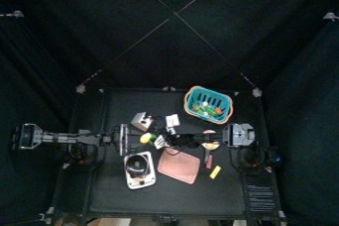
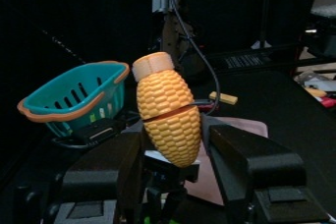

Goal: Hand over corn

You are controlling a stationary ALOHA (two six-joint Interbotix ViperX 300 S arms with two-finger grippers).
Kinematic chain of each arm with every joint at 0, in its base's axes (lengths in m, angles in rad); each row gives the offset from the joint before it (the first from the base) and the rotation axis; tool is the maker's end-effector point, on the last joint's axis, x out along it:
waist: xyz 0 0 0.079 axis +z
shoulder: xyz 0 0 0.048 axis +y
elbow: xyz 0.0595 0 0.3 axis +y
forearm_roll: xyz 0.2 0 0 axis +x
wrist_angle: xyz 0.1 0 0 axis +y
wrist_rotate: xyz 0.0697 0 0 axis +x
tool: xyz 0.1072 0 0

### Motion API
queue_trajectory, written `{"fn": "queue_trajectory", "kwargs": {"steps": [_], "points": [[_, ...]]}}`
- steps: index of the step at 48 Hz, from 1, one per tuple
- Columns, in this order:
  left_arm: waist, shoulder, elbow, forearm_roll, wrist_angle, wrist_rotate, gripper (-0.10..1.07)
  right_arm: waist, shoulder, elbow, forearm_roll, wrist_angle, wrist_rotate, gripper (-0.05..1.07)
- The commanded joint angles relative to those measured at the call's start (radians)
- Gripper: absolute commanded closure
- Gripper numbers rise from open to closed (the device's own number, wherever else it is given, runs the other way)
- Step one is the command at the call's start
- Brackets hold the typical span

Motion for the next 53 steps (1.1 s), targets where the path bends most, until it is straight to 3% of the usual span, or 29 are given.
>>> {"fn": "queue_trajectory", "kwargs": {"steps": [1,15,40,53], "points": [[0.0,0.0,-0.012,0.0,-0.003,0.0,0.37,0.015,-0.028,-0.015,0.0,0.0,-0.002,0.13],[-0.002,0.0,-0.012,0.0,-0.003,0.0,0.37,0.054,-0.152,0.051,-0.008,0.054,-0.002,0.14],[0.0,0.003,-0.006,0.002,0.055,0.0,0.37,0.101,-0.38,0.218,-0.018,0.052,0.014,0.14],[-0.026,0.055,-0.04,0.0,0.195,-0.002,0.37,0.138,-0.5,0.298,-0.086,-0.086,0.012,0.14]]}}
